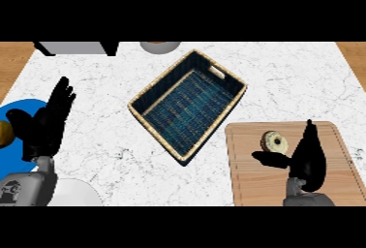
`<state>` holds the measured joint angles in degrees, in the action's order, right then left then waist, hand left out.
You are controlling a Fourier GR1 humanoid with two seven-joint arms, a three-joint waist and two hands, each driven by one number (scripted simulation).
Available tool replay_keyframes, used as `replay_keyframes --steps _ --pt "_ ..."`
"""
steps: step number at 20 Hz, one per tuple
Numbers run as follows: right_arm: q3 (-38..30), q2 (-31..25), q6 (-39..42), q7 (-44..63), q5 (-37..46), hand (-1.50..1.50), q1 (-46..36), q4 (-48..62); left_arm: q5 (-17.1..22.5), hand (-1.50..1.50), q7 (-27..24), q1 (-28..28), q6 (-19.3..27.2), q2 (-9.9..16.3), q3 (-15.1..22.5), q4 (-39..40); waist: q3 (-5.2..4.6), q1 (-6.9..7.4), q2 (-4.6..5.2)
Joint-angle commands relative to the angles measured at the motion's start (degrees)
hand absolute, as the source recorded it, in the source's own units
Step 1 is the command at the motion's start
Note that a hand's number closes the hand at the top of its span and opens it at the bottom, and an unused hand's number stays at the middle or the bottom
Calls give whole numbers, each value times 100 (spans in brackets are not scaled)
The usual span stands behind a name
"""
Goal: Pick the cupcake from the cutting board and place it in the basket
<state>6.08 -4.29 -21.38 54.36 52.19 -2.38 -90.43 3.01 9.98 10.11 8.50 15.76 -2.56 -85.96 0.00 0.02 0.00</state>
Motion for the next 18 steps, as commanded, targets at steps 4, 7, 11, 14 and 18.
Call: replay_keyframes --steps 4,7,11,14,18 --pt "-230 75 227 -37 -15 -150 -254 141 -147 0 -144 119 -235 -94 -265 313 -1 -6 0" --pt "-280 199 -236 -518 -83 -150 -142 664 -295 0 70 -220 -143 -236 -124 -298 1 9 -2" --pt "-595 33 -10 -618 -281 -150 -512 1025 -213 0 -576 -131 -393 -203 -399 393 0 6 4" --pt "-482 211 -162 -689 -152 -150 -430 1318 -361 0 -1 97 -262 -216 -343 43 1 7 1" --pt "-210 418 -255 -909 -242 -150 -18 1100 -491 0 447 76 -119 -334 -183 -352 2 7 -5"
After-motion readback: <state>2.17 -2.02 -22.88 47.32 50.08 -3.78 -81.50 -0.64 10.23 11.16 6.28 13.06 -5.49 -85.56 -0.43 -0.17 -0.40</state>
